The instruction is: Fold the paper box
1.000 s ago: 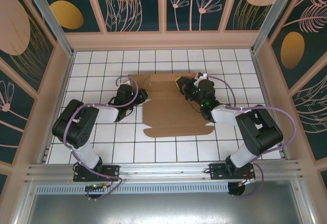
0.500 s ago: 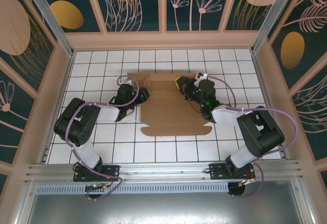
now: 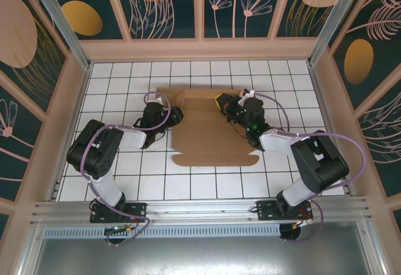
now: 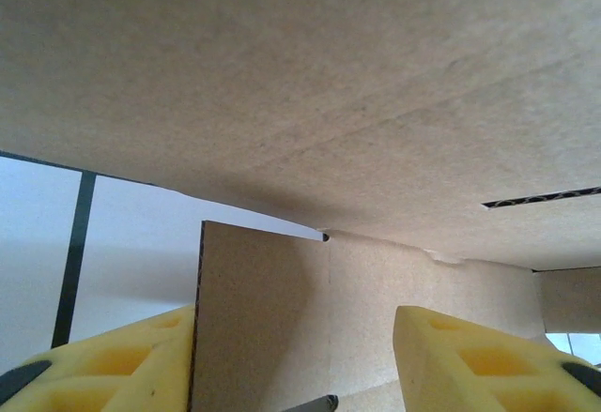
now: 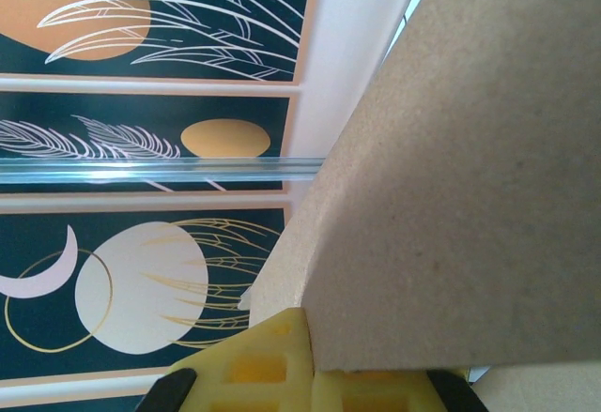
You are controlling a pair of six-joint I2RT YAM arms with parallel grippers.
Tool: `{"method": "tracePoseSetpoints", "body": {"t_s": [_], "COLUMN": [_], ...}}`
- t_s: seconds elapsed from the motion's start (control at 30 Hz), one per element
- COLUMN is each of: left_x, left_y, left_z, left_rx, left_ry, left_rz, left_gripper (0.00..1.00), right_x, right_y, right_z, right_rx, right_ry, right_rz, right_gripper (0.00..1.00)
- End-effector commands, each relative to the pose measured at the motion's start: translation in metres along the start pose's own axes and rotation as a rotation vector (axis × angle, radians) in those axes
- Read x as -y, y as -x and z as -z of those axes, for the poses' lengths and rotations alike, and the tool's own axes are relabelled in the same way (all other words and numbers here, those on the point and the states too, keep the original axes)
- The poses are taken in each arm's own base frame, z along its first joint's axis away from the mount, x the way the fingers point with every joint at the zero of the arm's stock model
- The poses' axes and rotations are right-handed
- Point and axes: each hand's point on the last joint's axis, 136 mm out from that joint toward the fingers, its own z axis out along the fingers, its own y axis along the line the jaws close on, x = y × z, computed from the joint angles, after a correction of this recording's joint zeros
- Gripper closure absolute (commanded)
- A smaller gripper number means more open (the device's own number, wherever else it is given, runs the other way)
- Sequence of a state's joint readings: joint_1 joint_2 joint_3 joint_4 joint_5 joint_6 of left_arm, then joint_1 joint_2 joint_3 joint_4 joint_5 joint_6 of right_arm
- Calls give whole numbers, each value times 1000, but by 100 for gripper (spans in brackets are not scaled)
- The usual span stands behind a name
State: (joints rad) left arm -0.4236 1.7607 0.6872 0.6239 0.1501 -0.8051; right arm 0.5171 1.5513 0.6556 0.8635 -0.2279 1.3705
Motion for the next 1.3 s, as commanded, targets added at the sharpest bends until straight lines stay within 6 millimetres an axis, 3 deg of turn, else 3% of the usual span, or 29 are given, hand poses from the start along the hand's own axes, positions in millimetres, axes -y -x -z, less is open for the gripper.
{"method": "tracePoseSetpoints", "body": {"t_s": [0.0,0.1,0.33,0.93,1.27], "left_x": [30,31,40,56,49], "left_y": [14,10,11,-13,-29], "left_z": [6,5,6,-22,-37], "left_rx": [35,19,9,-103,-153], "left_ry": [-117,-130,-159,-217,-205], "left_rz": [-27,-18,-36,-34,-18], "left_gripper": [49,50,50,47,46], "right_x": [0,1,10,17,26], "right_y": [-21,-30,-31,-46,-49], "right_z": [-3,-6,-10,-19,-20], "right_rx": [-84,-107,-108,-144,-148], "right_ry": [11,2,-29,-48,-66], "right_rz": [-18,-4,11,16,13], "right_gripper": [100,100,100,100,100]}}
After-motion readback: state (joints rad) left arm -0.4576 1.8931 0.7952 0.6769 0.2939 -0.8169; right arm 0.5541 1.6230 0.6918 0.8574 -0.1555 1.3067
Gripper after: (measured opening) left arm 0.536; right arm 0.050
